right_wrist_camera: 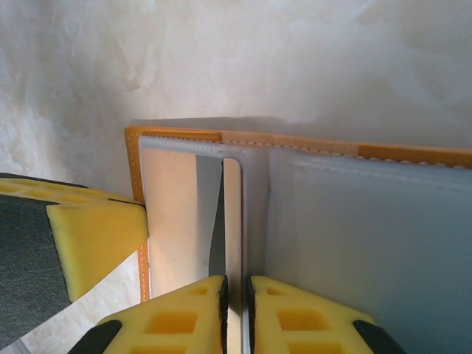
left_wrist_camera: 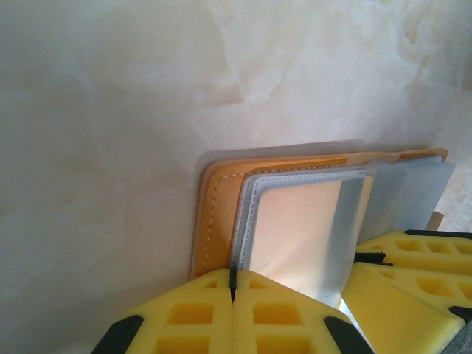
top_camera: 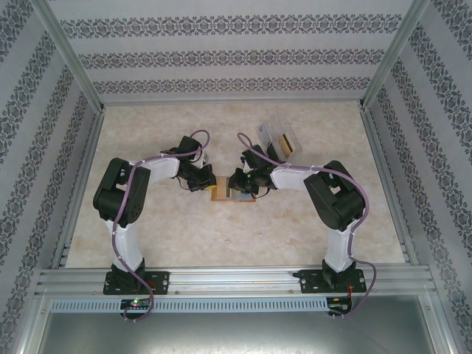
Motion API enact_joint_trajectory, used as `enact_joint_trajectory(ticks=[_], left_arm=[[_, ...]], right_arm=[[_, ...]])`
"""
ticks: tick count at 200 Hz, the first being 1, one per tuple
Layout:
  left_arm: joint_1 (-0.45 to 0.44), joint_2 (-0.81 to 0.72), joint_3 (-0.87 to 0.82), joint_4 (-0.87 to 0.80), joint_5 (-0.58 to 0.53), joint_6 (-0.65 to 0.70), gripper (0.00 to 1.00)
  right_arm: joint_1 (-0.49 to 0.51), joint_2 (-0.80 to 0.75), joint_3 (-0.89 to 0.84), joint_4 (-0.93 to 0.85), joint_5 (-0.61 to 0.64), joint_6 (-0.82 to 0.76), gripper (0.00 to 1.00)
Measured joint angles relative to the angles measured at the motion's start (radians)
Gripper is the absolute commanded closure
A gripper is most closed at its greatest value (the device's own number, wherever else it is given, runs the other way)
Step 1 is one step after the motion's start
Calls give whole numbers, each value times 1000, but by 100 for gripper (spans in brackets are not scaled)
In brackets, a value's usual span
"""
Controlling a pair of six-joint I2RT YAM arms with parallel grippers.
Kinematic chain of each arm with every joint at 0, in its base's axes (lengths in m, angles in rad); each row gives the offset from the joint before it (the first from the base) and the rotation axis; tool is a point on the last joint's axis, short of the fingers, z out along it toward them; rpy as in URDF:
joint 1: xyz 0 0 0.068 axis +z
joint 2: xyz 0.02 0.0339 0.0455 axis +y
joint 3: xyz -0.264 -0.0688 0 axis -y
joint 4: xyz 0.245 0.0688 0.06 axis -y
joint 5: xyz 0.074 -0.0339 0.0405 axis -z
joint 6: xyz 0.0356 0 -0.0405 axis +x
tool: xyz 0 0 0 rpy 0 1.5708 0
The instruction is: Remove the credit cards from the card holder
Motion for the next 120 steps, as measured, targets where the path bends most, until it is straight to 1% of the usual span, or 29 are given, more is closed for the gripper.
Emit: enact_joint_trajectory(ticks=[61, 111, 120], left_arm=[[2, 3, 0, 1, 13, 13, 100], [8, 8, -1, 5, 32, 16, 100], [8, 8, -2, 6, 32, 16, 100]], right_arm=[[0, 5, -3, 7, 0, 2, 86], [1, 17, 8, -3, 0, 3, 86], [1, 19, 13, -9, 0, 3, 88]])
